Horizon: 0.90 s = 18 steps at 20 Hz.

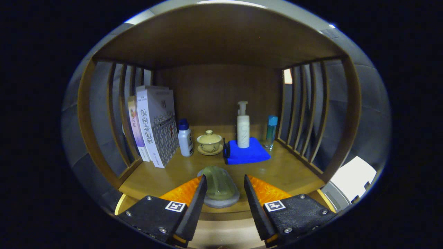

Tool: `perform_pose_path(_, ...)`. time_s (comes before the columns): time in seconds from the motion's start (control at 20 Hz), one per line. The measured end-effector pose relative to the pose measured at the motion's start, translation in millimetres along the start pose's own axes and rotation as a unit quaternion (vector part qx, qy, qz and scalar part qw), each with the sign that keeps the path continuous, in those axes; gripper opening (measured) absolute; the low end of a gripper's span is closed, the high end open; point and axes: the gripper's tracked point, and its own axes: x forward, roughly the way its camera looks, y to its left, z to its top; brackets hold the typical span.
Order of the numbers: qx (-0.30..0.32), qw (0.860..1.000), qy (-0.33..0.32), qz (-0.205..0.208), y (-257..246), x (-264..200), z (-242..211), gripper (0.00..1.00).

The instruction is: Pull open the drawer, take out the items inside it, and place them on the countertop above the cabinet.

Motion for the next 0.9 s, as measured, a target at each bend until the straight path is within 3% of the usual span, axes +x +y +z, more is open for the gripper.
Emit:
perform_pose_path(0.35,0.000,0.994,-0.106,0.023,3,-86,-7,0.70)
perform_pose_path(0.65,0.007,0.992,-0.125,0.032,1,-140,-51,0.70)
perform_pose_path(0.9,-0.002,0.992,-0.124,0.026,-4,-157,-92,0.70)
